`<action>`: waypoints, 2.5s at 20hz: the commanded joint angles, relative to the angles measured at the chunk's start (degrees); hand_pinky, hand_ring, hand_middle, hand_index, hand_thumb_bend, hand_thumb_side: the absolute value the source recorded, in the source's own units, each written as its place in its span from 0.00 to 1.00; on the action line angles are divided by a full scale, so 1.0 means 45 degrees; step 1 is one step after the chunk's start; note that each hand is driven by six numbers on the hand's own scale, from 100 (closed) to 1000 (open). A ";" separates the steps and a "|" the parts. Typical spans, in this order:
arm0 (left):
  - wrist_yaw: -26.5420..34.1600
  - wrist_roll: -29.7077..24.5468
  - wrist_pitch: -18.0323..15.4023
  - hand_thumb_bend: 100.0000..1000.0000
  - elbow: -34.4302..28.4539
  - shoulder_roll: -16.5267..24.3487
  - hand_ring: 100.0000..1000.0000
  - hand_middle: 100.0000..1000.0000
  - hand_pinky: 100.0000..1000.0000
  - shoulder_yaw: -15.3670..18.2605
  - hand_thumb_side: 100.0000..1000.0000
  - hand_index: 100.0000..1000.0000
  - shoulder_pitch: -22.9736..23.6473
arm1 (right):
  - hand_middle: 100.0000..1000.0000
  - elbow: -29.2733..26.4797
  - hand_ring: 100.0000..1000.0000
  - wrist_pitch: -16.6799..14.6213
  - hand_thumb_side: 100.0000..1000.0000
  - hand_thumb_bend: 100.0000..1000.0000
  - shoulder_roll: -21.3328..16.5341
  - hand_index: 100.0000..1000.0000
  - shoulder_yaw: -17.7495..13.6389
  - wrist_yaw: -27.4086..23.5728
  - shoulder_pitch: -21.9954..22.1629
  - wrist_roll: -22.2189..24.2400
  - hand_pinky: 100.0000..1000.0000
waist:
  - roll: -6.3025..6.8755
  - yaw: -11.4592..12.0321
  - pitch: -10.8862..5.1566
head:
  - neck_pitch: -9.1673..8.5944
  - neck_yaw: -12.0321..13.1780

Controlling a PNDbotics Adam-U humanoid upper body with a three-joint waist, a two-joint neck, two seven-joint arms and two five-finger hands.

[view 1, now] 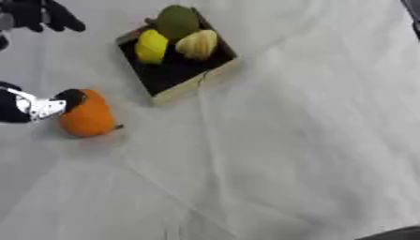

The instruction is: Pick up objects on the table and place them in the box.

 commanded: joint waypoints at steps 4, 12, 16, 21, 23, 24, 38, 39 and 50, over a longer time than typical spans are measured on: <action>-0.0224 -0.1015 0.0054 0.55 -0.0143 0.0463 0.82 0.79 0.80 0.0031 0.29 0.85 -0.0049 | 0.78 -0.0156 0.88 0.0028 0.27 0.00 -0.0458 0.86 -0.0211 -0.0081 -0.0192 -0.0043 0.88 | 0.0003 -0.0044 -0.0313 | 0.0022 0.0038; -0.1292 -0.1854 -0.0139 0.55 0.1462 -0.0091 0.83 0.80 0.81 -0.0568 0.31 0.85 -0.0581 | 0.78 -0.0137 0.88 0.0020 0.28 0.00 -0.0415 0.86 -0.0191 -0.0115 -0.0174 -0.0029 0.88 | 0.0000 -0.0109 -0.0289 | 0.0069 0.0128; -0.1722 -0.1708 -0.0552 0.54 0.2629 -0.0612 0.83 0.80 0.81 -0.0876 0.29 0.85 -0.0957 | 0.78 -0.0143 0.88 0.0031 0.28 0.00 -0.0409 0.86 -0.0211 -0.0143 -0.0145 -0.0048 0.88 | -0.0014 -0.0147 -0.0266 | 0.0099 0.0176; -0.2057 -0.1752 -0.0896 0.54 0.3861 -0.1177 0.83 0.80 0.81 -0.1140 0.24 0.85 -0.1342 | 0.78 -0.0152 0.88 0.0035 0.28 0.00 -0.0384 0.86 -0.0203 -0.0169 -0.0150 -0.0045 0.88 | -0.0026 -0.0177 -0.0225 | 0.0137 0.0224; -0.2242 -0.1757 -0.1016 0.54 0.4401 -0.1427 0.83 0.80 0.81 -0.1180 0.21 0.85 -0.1515 | 0.78 -0.0155 0.88 0.0039 0.28 0.00 -0.0379 0.86 -0.0208 -0.0179 -0.0144 -0.0048 0.88 | -0.0032 -0.0184 -0.0212 | 0.0145 0.0234; -0.2323 -0.1767 -0.1083 0.54 0.4634 -0.1532 0.83 0.81 0.81 -0.1197 0.20 0.85 -0.1583 | 0.78 -0.0159 0.88 0.0040 0.28 0.00 -0.0376 0.86 -0.0212 -0.0186 -0.0143 -0.0051 0.88 | -0.0033 -0.0188 -0.0206 | 0.0146 0.0238; -0.3675 -0.2788 -0.2041 0.62 0.6544 -0.2160 0.83 0.78 0.80 -0.1455 0.17 0.77 -0.2028 | 0.78 -0.0219 0.88 0.0088 0.27 0.00 -0.0350 0.86 -0.0279 -0.0289 -0.0097 -0.0150 0.88 | -0.0075 -0.0248 -0.0180 | 0.0114 0.0290; -0.3809 -0.2807 -0.2112 0.62 0.6582 -0.2171 0.83 0.78 0.80 -0.1459 0.17 0.76 -0.2031 | 0.78 -0.0221 0.88 0.0092 0.27 0.00 -0.0353 0.86 -0.0282 -0.0295 -0.0092 -0.0155 0.88 | -0.0079 -0.0252 -0.0180 | 0.0115 0.0290; -0.4506 -0.2052 -0.2188 0.15 0.6193 -0.2250 0.66 0.59 0.65 -0.1456 0.06 0.57 -0.2040 | 0.78 -0.0223 0.88 0.0141 0.27 0.00 -0.0375 0.86 -0.0328 -0.0399 0.0005 -0.0211 0.88 | -0.0110 -0.0277 -0.0222 | 0.0118 0.0244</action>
